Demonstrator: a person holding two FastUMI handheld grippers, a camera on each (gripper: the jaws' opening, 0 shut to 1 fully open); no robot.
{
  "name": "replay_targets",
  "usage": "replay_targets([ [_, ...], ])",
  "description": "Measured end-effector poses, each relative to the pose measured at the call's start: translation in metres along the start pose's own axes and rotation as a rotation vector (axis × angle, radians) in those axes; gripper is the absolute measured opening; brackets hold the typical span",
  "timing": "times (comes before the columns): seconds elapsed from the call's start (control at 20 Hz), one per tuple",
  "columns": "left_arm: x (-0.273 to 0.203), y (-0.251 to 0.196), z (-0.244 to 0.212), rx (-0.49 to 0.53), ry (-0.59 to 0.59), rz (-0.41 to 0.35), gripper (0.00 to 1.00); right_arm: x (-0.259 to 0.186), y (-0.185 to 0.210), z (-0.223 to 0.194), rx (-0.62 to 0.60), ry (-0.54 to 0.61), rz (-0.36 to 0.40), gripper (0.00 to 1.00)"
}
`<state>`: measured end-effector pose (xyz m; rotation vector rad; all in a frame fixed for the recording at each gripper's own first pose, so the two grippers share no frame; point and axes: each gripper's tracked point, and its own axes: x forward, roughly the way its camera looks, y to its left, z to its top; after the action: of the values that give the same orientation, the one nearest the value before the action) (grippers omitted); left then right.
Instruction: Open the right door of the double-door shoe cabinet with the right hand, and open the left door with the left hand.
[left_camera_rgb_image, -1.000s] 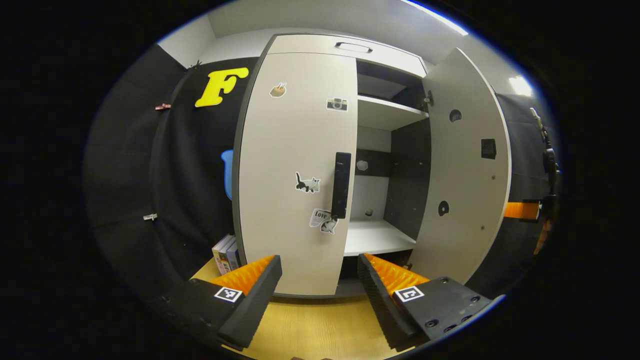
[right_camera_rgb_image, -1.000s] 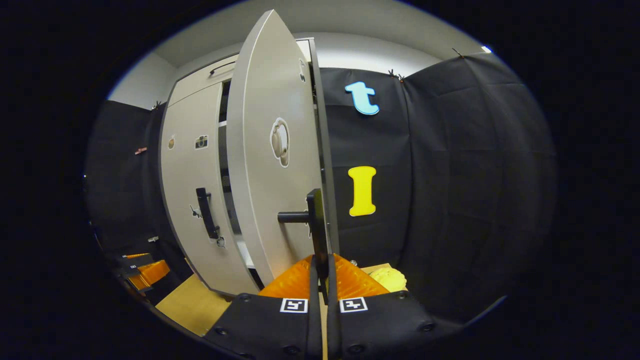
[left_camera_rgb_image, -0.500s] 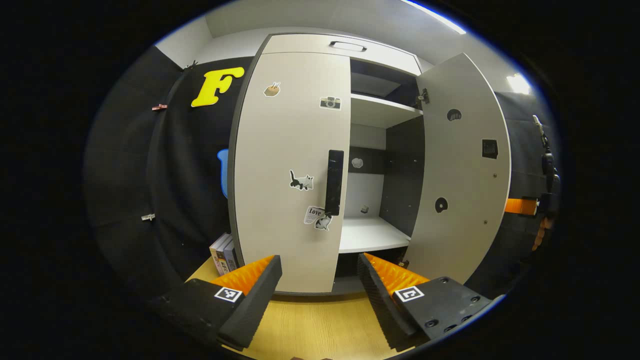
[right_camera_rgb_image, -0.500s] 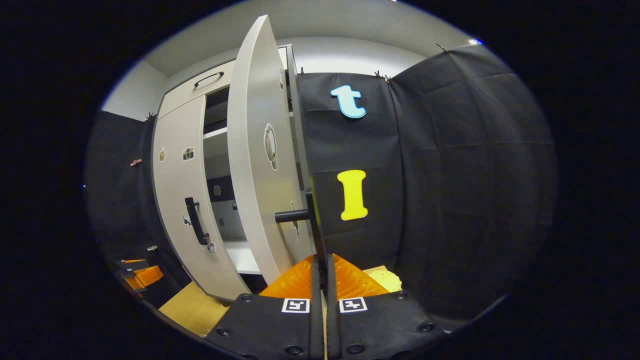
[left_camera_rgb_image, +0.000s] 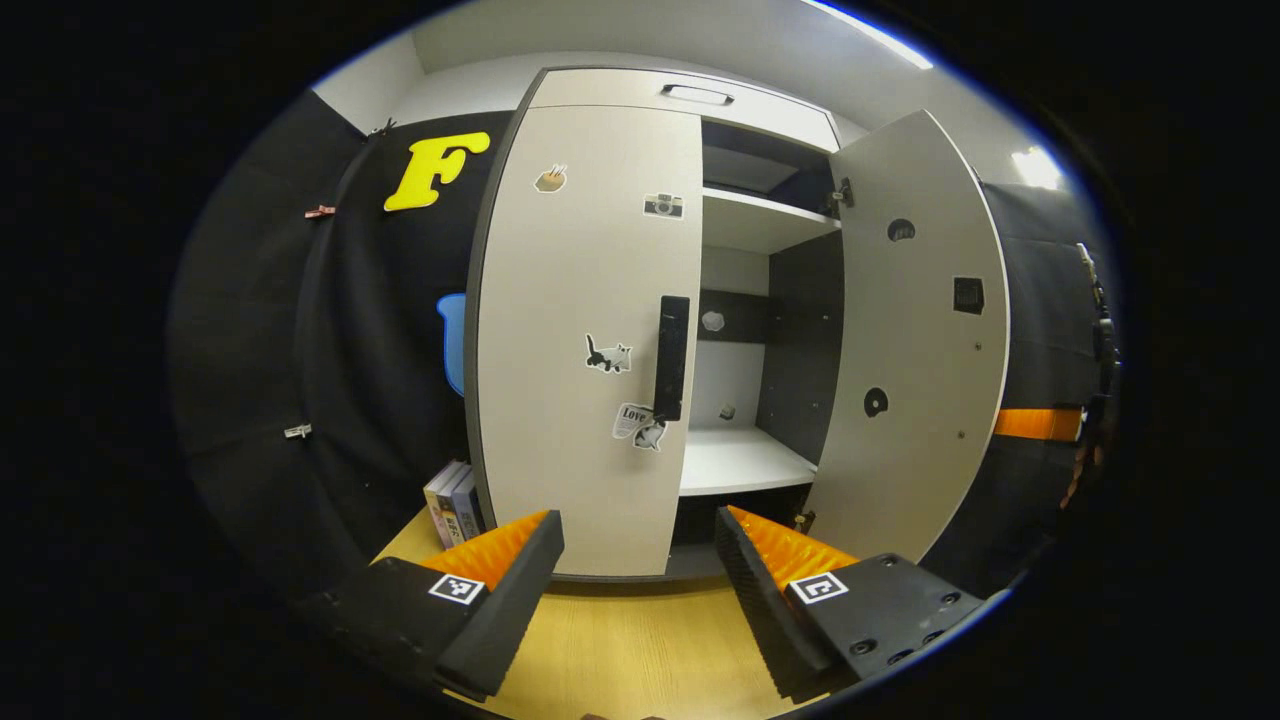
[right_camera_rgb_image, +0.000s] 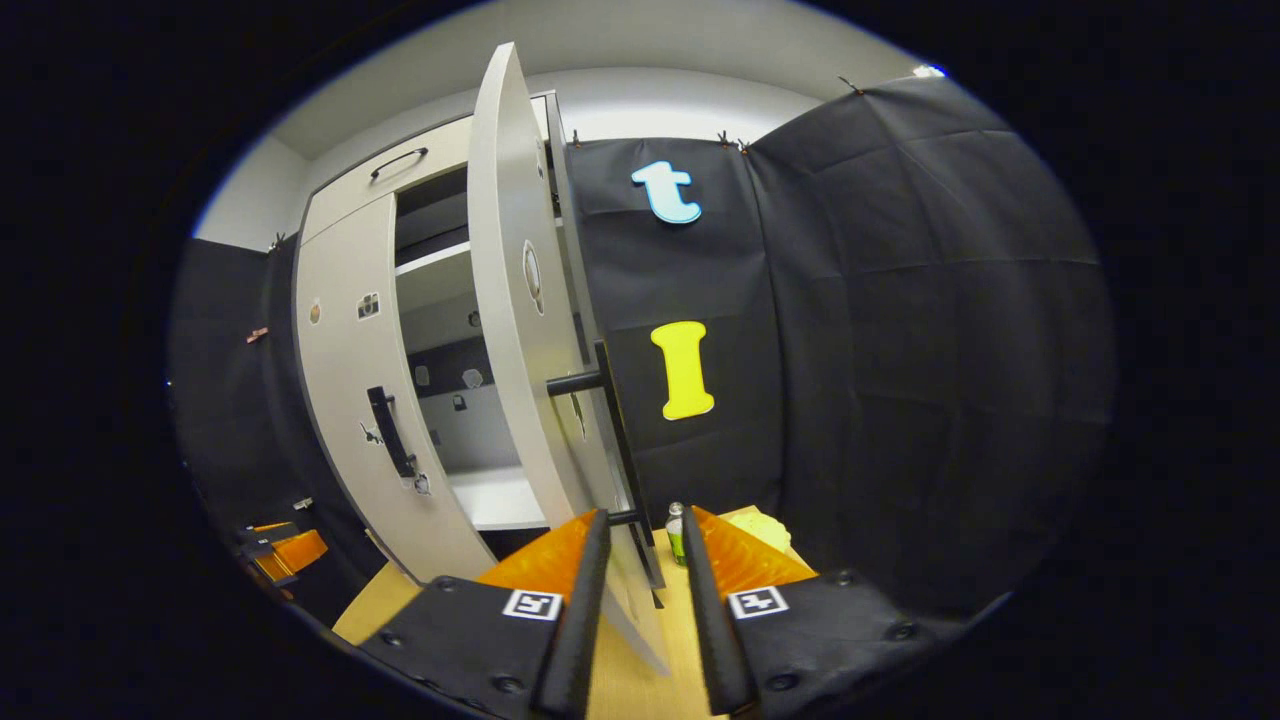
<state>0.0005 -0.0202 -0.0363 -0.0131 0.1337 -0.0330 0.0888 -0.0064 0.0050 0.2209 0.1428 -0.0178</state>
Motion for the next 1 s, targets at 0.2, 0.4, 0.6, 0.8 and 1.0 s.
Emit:
replay_targets([
  [0.2,0.003,0.008,0.006,-0.025,-0.016,-0.026,0.95,-0.026,0.005,-0.012,-0.005,-0.003,-0.055,0.88],
  [0.4,0.023,0.020,0.023,-0.036,-0.035,-0.040,0.95,-0.052,0.032,-0.035,-0.026,0.023,-0.059,0.98],
  [0.6,0.049,0.027,0.051,-0.017,-0.081,-0.050,0.95,-0.060,0.082,-0.051,-0.064,0.034,0.012,0.98],
  [0.8,0.077,0.020,0.076,0.024,-0.114,-0.070,0.95,-0.051,0.113,-0.062,-0.062,0.055,0.083,0.98],
  [1.0,0.110,0.002,0.092,0.020,-0.129,-0.103,0.95,-0.027,0.138,-0.062,-0.069,0.036,0.140,0.98],
])
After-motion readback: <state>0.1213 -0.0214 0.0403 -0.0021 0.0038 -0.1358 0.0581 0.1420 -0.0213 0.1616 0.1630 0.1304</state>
